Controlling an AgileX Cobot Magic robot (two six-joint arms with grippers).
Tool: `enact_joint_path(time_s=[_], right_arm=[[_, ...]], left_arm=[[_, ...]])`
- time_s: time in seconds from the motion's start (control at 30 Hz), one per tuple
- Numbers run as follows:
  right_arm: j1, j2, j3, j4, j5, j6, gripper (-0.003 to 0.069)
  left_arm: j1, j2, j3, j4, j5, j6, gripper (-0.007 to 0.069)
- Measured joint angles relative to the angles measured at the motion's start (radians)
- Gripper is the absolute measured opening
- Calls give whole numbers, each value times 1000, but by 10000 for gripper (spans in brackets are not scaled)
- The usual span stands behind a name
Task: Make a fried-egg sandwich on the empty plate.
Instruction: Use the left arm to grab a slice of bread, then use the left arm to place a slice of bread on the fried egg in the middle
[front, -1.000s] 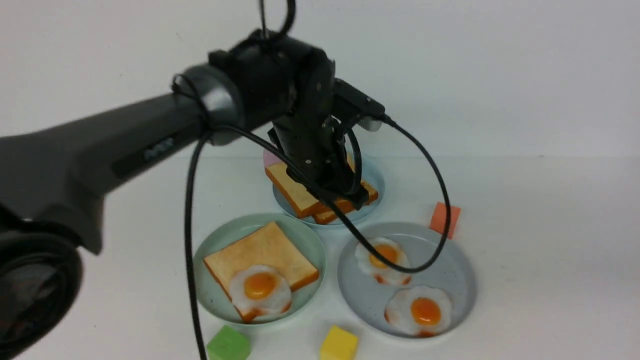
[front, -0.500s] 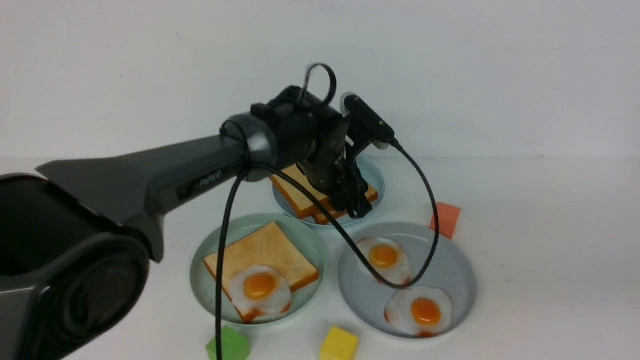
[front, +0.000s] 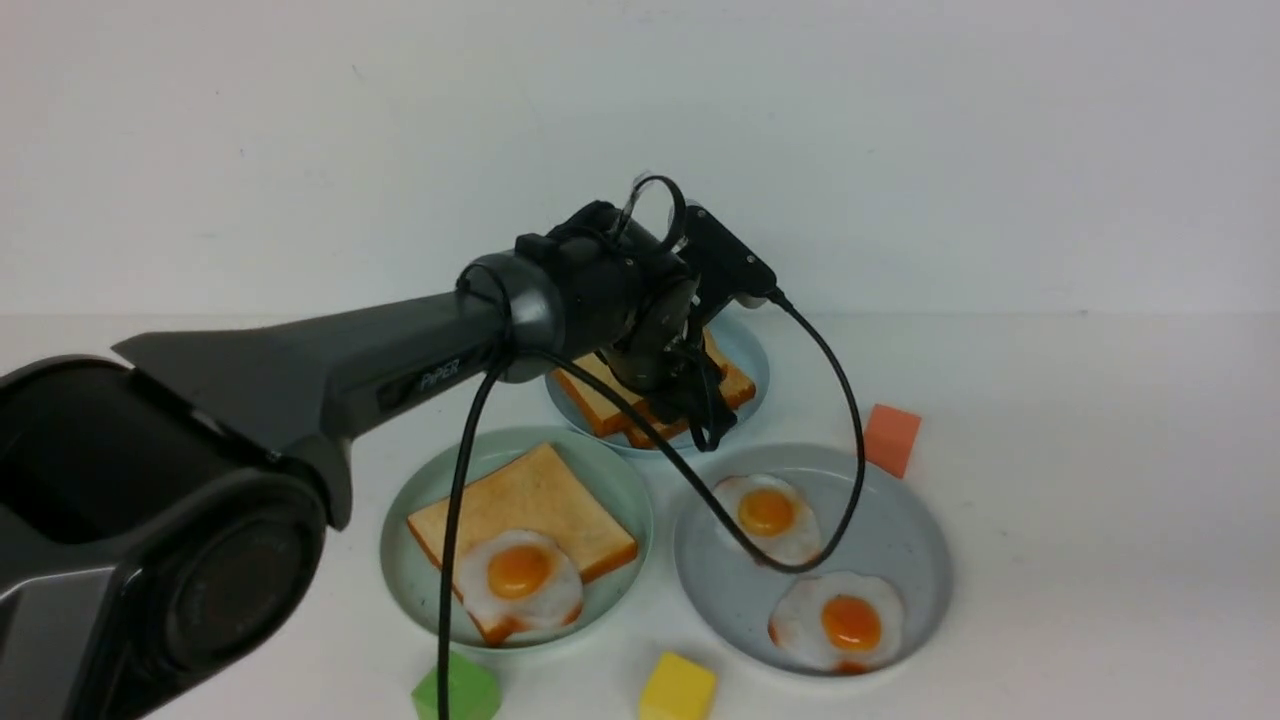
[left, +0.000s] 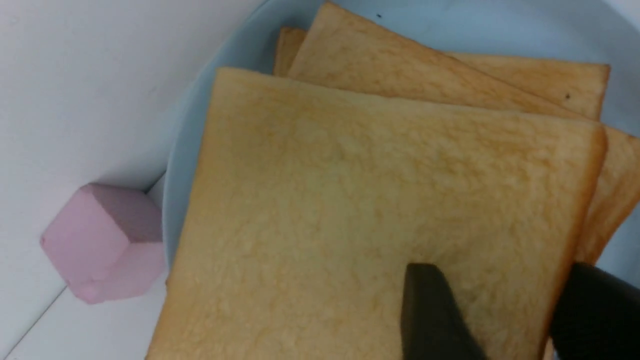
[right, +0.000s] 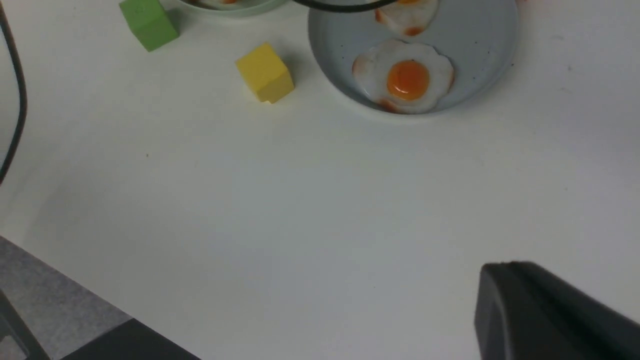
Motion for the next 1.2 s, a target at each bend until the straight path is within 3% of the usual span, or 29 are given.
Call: enact_joint_path(time_s=[0.37, 0.67, 0.77, 0.83, 0.97, 1.03, 1.13, 1.2], right_arm=[[0, 0, 0, 18, -6, 0, -3], [0, -1, 0, 28, -6, 0, -3], [0, -1, 0, 32, -7, -1, 0], [0, -1, 0, 50, -6, -1, 1], [0, -2, 0, 63, 1, -1, 3], [0, -14, 0, 63, 4, -1, 3], [0, -34, 0, 60, 4, -2, 5], [0, -48, 0, 57, 0, -10, 6]], left_arm=[[0, 0, -1, 23, 5, 0, 17], [-10, -76, -4, 22, 48, 0, 13], [-26, -155, -4, 20, 105, 0, 13], [-47, -249, 11, -16, 239, 15, 13], [-75, -374, 104, -105, 364, 113, 13], [-98, -472, 258, -215, 398, 204, 13], [-106, -510, 393, -247, 372, 200, 13], [-107, -511, 458, -205, 330, 176, 13]])
